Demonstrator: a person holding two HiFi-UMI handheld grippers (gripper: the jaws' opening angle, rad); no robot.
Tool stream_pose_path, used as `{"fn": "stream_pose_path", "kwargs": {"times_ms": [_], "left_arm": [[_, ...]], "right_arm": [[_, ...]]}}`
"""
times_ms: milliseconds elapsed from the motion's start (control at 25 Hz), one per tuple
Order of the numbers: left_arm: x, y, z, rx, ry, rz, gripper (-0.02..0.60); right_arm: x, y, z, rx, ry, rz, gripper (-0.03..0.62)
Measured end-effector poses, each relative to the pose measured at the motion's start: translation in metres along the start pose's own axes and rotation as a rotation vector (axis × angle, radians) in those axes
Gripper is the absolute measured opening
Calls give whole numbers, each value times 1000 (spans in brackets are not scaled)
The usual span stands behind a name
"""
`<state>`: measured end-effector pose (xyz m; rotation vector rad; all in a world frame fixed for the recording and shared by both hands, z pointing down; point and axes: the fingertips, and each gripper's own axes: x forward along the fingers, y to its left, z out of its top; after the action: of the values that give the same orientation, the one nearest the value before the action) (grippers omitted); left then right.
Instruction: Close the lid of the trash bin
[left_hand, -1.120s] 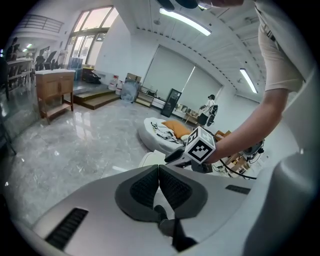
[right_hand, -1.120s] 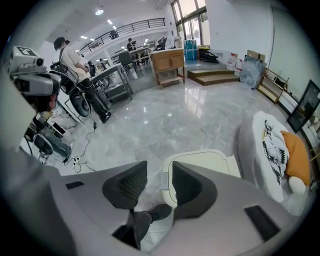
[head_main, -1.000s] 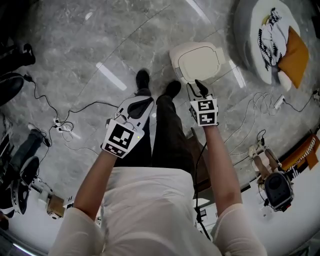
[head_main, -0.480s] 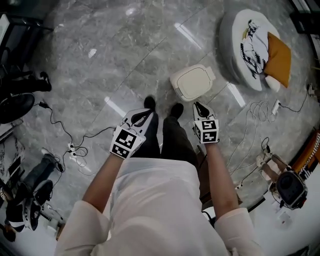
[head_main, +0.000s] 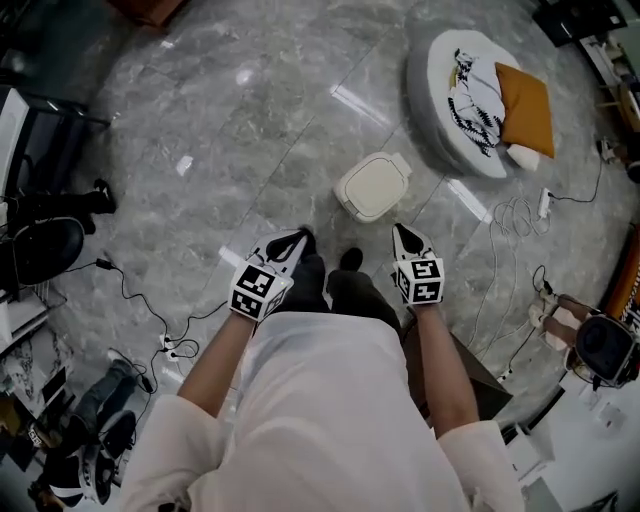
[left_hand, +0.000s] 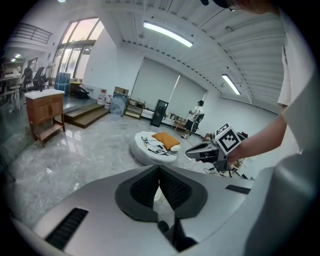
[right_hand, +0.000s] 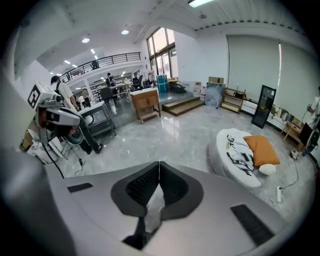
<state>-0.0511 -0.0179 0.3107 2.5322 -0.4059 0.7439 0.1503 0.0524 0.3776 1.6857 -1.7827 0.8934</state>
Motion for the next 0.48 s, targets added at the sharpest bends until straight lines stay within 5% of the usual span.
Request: {"fn": "stream_pose_path", "kwargs": {"times_ms": [480], "left_arm": [[10,-48,16,30,-37,25,17]], "right_arm": [[-73,-37,-8,-10,-105,-30,29]]}}
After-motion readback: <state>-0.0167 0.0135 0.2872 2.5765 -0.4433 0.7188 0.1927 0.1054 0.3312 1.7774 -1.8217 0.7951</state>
